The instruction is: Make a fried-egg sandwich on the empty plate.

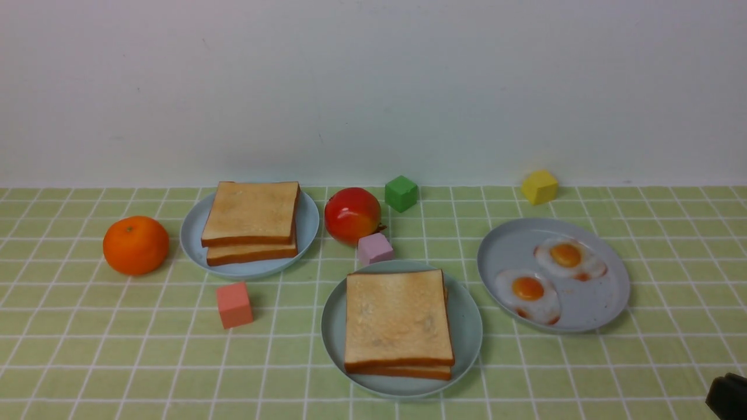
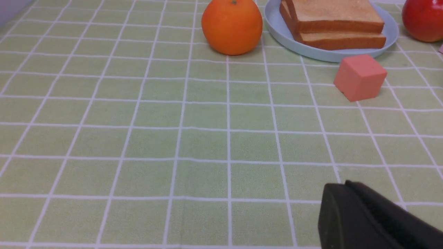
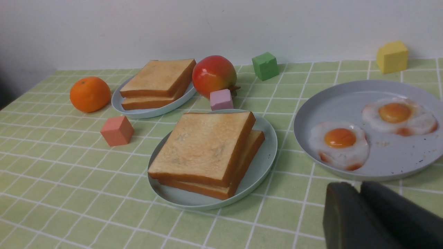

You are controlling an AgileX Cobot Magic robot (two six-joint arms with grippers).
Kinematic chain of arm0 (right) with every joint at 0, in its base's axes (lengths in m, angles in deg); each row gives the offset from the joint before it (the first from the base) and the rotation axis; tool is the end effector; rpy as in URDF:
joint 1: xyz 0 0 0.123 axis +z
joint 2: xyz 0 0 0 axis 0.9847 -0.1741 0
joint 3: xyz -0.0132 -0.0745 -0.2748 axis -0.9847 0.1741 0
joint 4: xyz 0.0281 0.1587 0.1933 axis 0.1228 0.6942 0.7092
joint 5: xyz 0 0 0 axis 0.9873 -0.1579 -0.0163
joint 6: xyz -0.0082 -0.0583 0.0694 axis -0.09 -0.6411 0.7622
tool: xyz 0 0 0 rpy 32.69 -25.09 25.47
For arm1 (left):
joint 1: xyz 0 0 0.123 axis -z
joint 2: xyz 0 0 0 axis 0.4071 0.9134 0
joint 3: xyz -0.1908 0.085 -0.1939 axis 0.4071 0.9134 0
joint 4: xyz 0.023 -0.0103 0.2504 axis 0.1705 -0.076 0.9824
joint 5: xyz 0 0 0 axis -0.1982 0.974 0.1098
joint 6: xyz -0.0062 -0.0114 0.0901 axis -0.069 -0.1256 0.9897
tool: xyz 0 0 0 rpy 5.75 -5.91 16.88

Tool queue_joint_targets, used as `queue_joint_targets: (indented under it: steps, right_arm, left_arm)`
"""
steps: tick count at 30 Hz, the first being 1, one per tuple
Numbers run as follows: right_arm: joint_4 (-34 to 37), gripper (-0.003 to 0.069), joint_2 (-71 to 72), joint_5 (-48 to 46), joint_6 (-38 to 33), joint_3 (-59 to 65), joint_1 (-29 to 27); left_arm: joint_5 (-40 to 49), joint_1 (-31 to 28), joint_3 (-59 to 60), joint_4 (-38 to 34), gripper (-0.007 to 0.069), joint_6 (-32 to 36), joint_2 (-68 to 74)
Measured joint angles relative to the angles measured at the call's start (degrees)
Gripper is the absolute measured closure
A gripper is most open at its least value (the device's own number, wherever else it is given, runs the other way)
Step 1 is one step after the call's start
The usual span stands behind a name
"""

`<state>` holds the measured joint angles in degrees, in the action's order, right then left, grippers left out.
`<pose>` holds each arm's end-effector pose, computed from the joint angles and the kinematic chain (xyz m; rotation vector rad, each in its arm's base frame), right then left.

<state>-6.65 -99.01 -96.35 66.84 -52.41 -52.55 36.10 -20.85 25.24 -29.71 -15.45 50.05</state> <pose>0.0721 0.0356 0.2366 -0.1998 1.8073 0.4999 0.0524 0.0008 0.1697 -0.0359 1.8841 -0.0427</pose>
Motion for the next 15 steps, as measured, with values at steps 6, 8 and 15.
queue_joint_targets:
  steps: [6,8,15]
  right_arm:
    - [0.0,0.0571,0.0,-0.1,0.0,0.0,0.0]
    - [0.0,0.0571,0.0,-0.3,0.0,0.0,0.0]
    - [0.5,0.0571,0.6,-0.5,0.0,0.1,-0.1]
  left_arm:
    - [0.0,0.0,0.0,0.4,0.0615,0.0,0.0]
    - [0.0,0.0,0.0,0.5,0.0613,0.0,0.0]
    - [0.0,0.0,0.0,0.5,0.061,-0.1,0.0]
